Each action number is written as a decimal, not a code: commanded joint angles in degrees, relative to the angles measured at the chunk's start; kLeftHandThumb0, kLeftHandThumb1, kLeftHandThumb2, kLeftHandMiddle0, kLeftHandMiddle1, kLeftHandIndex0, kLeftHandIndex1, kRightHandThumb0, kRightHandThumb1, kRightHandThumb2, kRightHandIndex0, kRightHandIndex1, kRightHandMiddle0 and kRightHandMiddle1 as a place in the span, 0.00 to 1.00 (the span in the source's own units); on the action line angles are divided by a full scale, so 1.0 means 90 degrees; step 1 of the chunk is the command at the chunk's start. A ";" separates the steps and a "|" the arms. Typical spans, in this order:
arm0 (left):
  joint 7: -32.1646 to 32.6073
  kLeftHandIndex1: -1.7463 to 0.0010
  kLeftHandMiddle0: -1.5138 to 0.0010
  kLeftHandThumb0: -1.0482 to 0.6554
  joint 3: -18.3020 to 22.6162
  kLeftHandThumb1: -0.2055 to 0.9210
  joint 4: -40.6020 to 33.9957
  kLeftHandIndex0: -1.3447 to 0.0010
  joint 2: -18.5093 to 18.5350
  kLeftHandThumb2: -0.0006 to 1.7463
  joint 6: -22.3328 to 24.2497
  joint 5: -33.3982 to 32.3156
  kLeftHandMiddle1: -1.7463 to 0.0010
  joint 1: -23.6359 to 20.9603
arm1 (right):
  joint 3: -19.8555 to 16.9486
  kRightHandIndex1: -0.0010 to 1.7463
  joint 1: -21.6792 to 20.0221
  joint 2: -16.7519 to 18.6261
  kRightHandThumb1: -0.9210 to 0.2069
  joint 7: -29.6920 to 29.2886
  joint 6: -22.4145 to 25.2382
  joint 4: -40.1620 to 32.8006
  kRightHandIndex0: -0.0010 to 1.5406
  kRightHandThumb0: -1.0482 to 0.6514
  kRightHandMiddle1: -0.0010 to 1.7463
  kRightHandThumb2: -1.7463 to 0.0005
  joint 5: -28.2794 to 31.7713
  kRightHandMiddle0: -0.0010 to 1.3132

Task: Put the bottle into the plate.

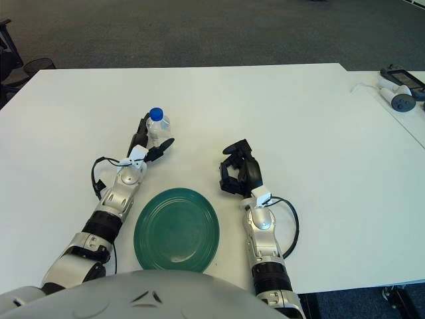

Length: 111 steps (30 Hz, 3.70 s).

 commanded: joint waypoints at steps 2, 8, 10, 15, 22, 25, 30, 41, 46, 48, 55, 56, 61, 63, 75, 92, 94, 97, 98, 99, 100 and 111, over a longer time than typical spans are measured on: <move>0.0116 0.84 1.00 0.00 0.0070 1.00 0.0366 1.00 -0.0022 0.11 0.0014 -0.0043 0.82 -0.0040 | 0.0025 0.97 0.0362 0.0014 0.35 -0.0062 0.0271 0.0366 0.33 0.61 1.00 0.39 -0.0069 0.15; 0.0261 0.78 1.00 0.00 0.0123 1.00 0.0571 1.00 -0.0039 0.10 -0.0110 -0.0045 0.81 -0.0103 | 0.0032 0.97 0.0389 0.0044 0.34 -0.0088 0.0326 0.0326 0.33 0.61 1.00 0.39 -0.0052 0.15; 0.0333 0.77 1.00 0.00 0.0147 1.00 0.0665 1.00 -0.0042 0.10 -0.0146 -0.0042 0.80 -0.0139 | 0.0033 0.97 0.0384 0.0037 0.34 -0.0034 0.0251 0.0360 0.33 0.61 1.00 0.39 -0.0009 0.15; 0.0461 0.74 1.00 0.00 0.0187 1.00 0.0811 1.00 -0.0058 0.09 -0.0185 -0.0045 0.78 -0.0199 | 0.0032 0.97 0.0380 0.0026 0.34 0.0011 0.0176 0.0402 0.33 0.61 1.00 0.39 0.0016 0.15; 0.0563 0.71 1.00 0.00 0.0249 0.99 0.1018 1.00 -0.0059 0.07 -0.0276 -0.0087 0.72 -0.0287 | 0.0025 0.97 0.0370 0.0023 0.35 0.0051 0.0261 0.0402 0.33 0.61 1.00 0.39 0.0039 0.15; 0.0577 0.66 1.00 0.00 0.0235 1.00 0.1099 1.00 -0.0035 0.06 -0.0342 -0.0066 0.63 -0.0317 | 0.0024 0.98 0.0362 0.0023 0.35 0.0047 0.0299 0.0396 0.33 0.61 1.00 0.39 0.0039 0.15; 0.0556 0.45 0.96 0.00 0.0146 1.00 0.1202 1.00 0.0046 0.06 -0.0504 0.0027 0.45 -0.0339 | 0.0021 0.98 0.0354 0.0018 0.35 0.0035 0.0323 0.0397 0.33 0.61 1.00 0.39 0.0032 0.15; 0.1196 0.01 0.33 0.47 0.0016 0.50 0.2294 0.40 0.0131 0.62 -0.2073 0.0252 0.01 -0.0726 | 0.0015 0.97 0.0323 0.0006 0.34 0.0076 0.0337 0.0421 0.33 0.61 1.00 0.39 0.0067 0.15; 0.1267 0.00 0.23 0.54 0.0044 0.45 0.2371 0.29 0.0035 0.72 -0.2232 0.0143 0.00 -0.0773 | 0.0015 0.98 0.0319 -0.0031 0.34 0.0072 0.0316 0.0434 0.32 0.61 1.00 0.39 0.0022 0.15; 0.1269 0.00 0.21 0.55 0.0062 0.44 0.2414 0.26 0.0011 0.74 -0.2295 0.0092 0.00 -0.0791 | 0.0016 0.98 0.0321 -0.0046 0.34 0.0070 0.0334 0.0430 0.32 0.61 1.00 0.39 0.0007 0.15; 0.1336 0.00 0.16 0.58 0.0085 0.42 0.2523 0.20 -0.0030 0.78 -0.2485 0.0077 0.00 -0.0838 | 0.0007 0.97 0.0342 -0.0012 0.34 0.0051 0.0439 0.0381 0.32 0.61 1.00 0.39 0.0051 0.15; 0.1344 0.00 0.15 0.58 0.0089 0.42 0.2535 0.20 -0.0035 0.78 -0.2505 0.0078 0.00 -0.0844 | 0.0006 0.97 0.0344 -0.0006 0.34 0.0043 0.0431 0.0382 0.33 0.61 1.00 0.39 0.0050 0.15; 0.1404 0.00 0.15 0.59 0.0100 0.42 0.2604 0.19 -0.0053 0.79 -0.2569 0.0097 0.00 -0.0881 | -0.0007 0.98 0.0323 -0.0009 0.34 0.0081 0.0252 0.0466 0.32 0.61 1.00 0.39 0.0070 0.15; 0.1426 0.00 0.15 0.59 0.0103 0.42 0.2629 0.19 -0.0060 0.79 -0.2584 0.0104 0.00 -0.0894 | -0.0011 0.98 0.0317 -0.0016 0.34 0.0091 0.0230 0.0479 0.32 0.61 1.00 0.39 0.0074 0.15; 0.1517 0.00 0.14 0.59 0.0115 0.41 0.2760 0.19 -0.0030 0.80 -0.2642 0.0123 0.00 -0.0925 | -0.0001 0.98 0.0310 -0.0046 0.35 0.0093 0.0318 0.0486 0.32 0.61 1.00 0.38 0.0049 0.15; 0.1340 0.00 0.14 0.59 0.0180 0.42 0.0854 0.19 0.0379 0.79 -0.2588 0.0258 0.00 -0.0543 | 0.0040 0.98 0.0289 -0.0059 0.36 0.0019 0.0355 0.0529 0.33 0.61 1.00 0.38 -0.0053 0.16; 0.1201 0.00 0.14 0.59 0.0157 0.42 0.0309 0.19 0.0456 0.79 -0.2528 0.0301 0.00 -0.0383 | 0.0044 0.98 0.0293 -0.0056 0.36 0.0008 0.0411 0.0503 0.33 0.61 1.00 0.37 -0.0053 0.16; 0.0864 0.00 0.14 0.59 0.0058 0.42 -0.0775 0.19 0.0572 0.79 -0.2392 0.0359 0.00 0.0002 | 0.0051 0.97 0.0302 -0.0039 0.37 0.0006 0.0426 0.0489 0.34 0.61 1.00 0.37 -0.0039 0.16; 0.0638 0.00 0.14 0.59 -0.0027 0.42 -0.1361 0.19 0.0727 0.79 -0.2458 0.0441 0.00 0.0224 | 0.0057 0.97 0.0309 -0.0027 0.37 0.0016 0.0426 0.0483 0.34 0.61 1.00 0.37 -0.0022 0.16; 0.0482 0.00 0.14 0.58 -0.0084 0.42 -0.1751 0.19 0.0834 0.79 -0.2495 0.0497 0.00 0.0373 | 0.0061 0.97 0.0313 -0.0019 0.37 0.0023 0.0425 0.0479 0.34 0.61 1.00 0.37 -0.0011 0.16; 0.0316 0.00 0.14 0.58 -0.0142 0.42 -0.2034 0.19 0.0969 0.79 -0.2614 0.0532 0.00 0.0483 | 0.0064 0.97 0.0315 -0.0009 0.36 0.0033 0.0430 0.0472 0.34 0.61 1.00 0.37 0.0005 0.16; -0.1726 0.00 0.15 0.58 -0.0705 0.41 -0.3679 0.19 0.2067 0.79 -0.3612 -0.0477 0.00 0.0985 | 0.0082 0.97 0.0324 0.0052 0.35 0.0108 0.0535 0.0402 0.33 0.62 1.00 0.39 0.0116 0.16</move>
